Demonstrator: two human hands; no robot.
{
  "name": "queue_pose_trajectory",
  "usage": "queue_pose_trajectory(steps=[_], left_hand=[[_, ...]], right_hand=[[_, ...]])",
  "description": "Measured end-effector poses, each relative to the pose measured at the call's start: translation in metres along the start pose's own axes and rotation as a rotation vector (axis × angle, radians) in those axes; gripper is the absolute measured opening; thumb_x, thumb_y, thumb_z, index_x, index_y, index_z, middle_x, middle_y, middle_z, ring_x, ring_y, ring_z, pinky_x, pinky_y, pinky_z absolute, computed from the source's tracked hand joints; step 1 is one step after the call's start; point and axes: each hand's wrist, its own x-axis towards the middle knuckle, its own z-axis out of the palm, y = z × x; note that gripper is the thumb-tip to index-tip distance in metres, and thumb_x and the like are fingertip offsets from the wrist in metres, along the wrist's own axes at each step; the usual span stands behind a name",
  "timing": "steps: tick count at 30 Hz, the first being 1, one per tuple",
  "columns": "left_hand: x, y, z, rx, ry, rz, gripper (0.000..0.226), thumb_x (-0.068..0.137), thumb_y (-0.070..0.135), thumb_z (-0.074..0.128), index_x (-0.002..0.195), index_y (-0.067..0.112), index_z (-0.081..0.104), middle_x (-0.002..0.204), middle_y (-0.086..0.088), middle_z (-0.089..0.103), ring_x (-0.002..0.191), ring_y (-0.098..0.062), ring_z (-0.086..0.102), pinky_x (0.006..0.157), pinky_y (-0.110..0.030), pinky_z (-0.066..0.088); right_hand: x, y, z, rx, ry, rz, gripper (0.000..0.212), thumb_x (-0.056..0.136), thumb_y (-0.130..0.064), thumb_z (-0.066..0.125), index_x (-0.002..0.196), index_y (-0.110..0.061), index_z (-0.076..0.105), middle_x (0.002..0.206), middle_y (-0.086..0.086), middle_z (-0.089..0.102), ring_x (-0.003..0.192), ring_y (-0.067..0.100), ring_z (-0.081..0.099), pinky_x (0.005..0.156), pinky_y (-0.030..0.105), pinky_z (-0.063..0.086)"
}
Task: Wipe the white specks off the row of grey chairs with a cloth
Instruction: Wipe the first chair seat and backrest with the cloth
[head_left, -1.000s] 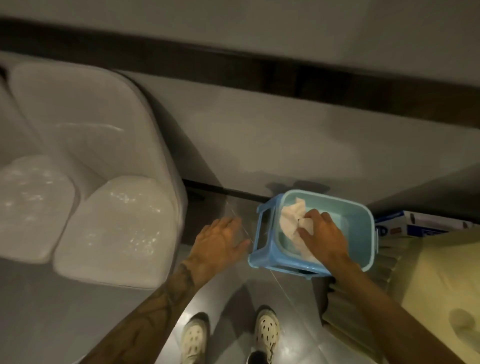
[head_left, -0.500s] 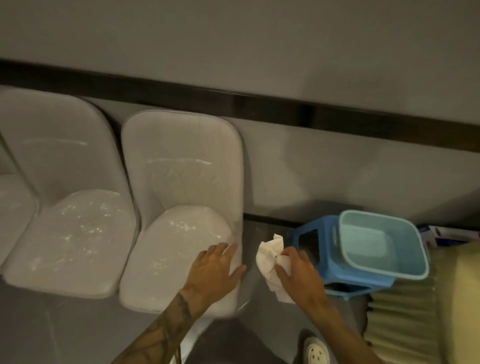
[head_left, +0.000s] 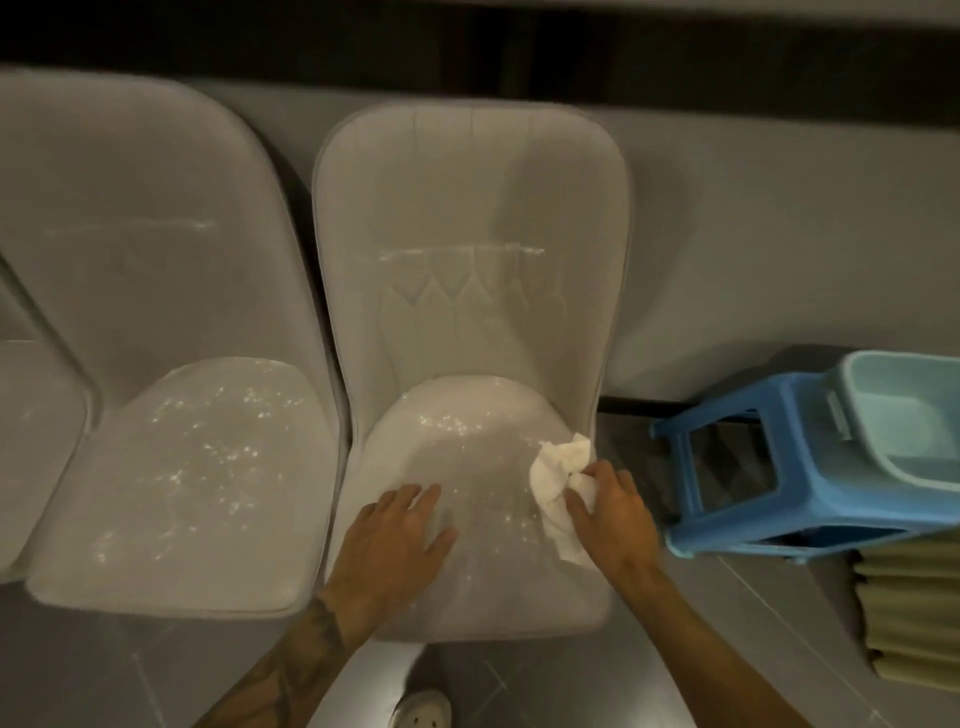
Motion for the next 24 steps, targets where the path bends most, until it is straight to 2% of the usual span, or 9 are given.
queue_pose_trajectory(steps=[3,6,9,11,13,17,20,24], left_hand=[[0.025,-0.031,0.036,0.045,0.022,0.002,0.068,0.105,0.065,0.033,0.164,0.032,0.026,0.167,0.008,0.032,0.151,-0.015,0.035,0.124,-0.034,0.027],[0.045,-0.06,0.069,0.055,0.031,0.033,0.071,0.104,0.068,0.026,0.165,0.032,0.022,0.169,0.008,0.028,0.154,-0.017,0.03,0.126,-0.036,0.023],[0.062,-0.083,0.091,0.052,0.054,0.057,0.083,0.093,0.073,0.009,0.166,0.035,0.013,0.173,0.008,0.016,0.159,-0.018,0.019,0.129,-0.038,0.018],[0.075,-0.098,0.101,0.06,0.107,0.066,0.082,0.093,0.071,0.011,0.166,0.033,0.015,0.174,0.006,0.014,0.159,-0.019,0.016,0.129,-0.04,0.016],[0.089,-0.111,0.105,0.073,0.163,0.068,0.081,0.096,0.07,0.015,0.165,0.03,0.025,0.171,0.002,0.023,0.156,-0.023,0.024,0.127,-0.042,0.021],[0.101,-0.13,0.107,0.11,0.24,0.095,0.077,0.099,0.064,0.019,0.153,0.019,0.05,0.156,-0.006,0.048,0.139,-0.03,0.048,0.115,-0.046,0.039],[0.111,-0.144,0.113,0.113,0.365,0.173,0.063,0.102,0.052,0.032,0.136,0.012,0.065,0.137,-0.01,0.061,0.12,-0.033,0.061,0.1,-0.048,0.051],[0.125,-0.156,0.122,0.109,0.503,0.267,0.052,0.103,0.042,0.038,0.131,0.009,0.068,0.129,-0.011,0.063,0.11,-0.032,0.062,0.09,-0.046,0.052]], right_hand=[[0.025,0.018,0.048,-0.017,0.012,0.015,0.034,0.095,-0.04,0.059,0.122,-0.021,0.051,0.117,0.005,0.049,0.1,0.028,0.061,0.073,0.03,0.044],[0.037,0.035,0.09,-0.11,0.074,0.006,0.047,0.094,-0.043,0.061,0.133,-0.021,0.047,0.13,0.007,0.042,0.114,0.029,0.051,0.086,0.039,0.049],[0.042,0.049,0.122,-0.259,0.229,-0.14,0.046,0.091,-0.049,0.062,0.13,-0.027,0.05,0.135,0.004,0.044,0.118,0.026,0.046,0.092,0.042,0.046],[0.045,0.057,0.14,-0.329,0.258,-0.256,0.042,0.092,-0.053,0.057,0.126,-0.03,0.053,0.132,0.002,0.046,0.115,0.024,0.047,0.093,0.042,0.046],[0.053,0.067,0.149,-0.334,0.252,-0.305,0.041,0.093,-0.054,0.055,0.125,-0.029,0.055,0.127,0.001,0.048,0.111,0.022,0.048,0.092,0.039,0.047],[0.075,0.073,0.152,-0.27,0.231,-0.341,0.035,0.095,-0.051,0.055,0.12,-0.027,0.05,0.123,-0.004,0.045,0.108,0.016,0.044,0.091,0.029,0.043],[0.097,0.063,0.155,-0.2,0.278,-0.356,0.026,0.099,-0.04,0.054,0.114,-0.019,0.05,0.117,0.0,0.047,0.102,0.017,0.044,0.09,0.032,0.045],[0.117,0.044,0.166,-0.109,0.418,-0.237,0.019,0.098,-0.025,0.057,0.108,-0.009,0.054,0.111,0.009,0.052,0.098,0.021,0.046,0.089,0.037,0.045]])
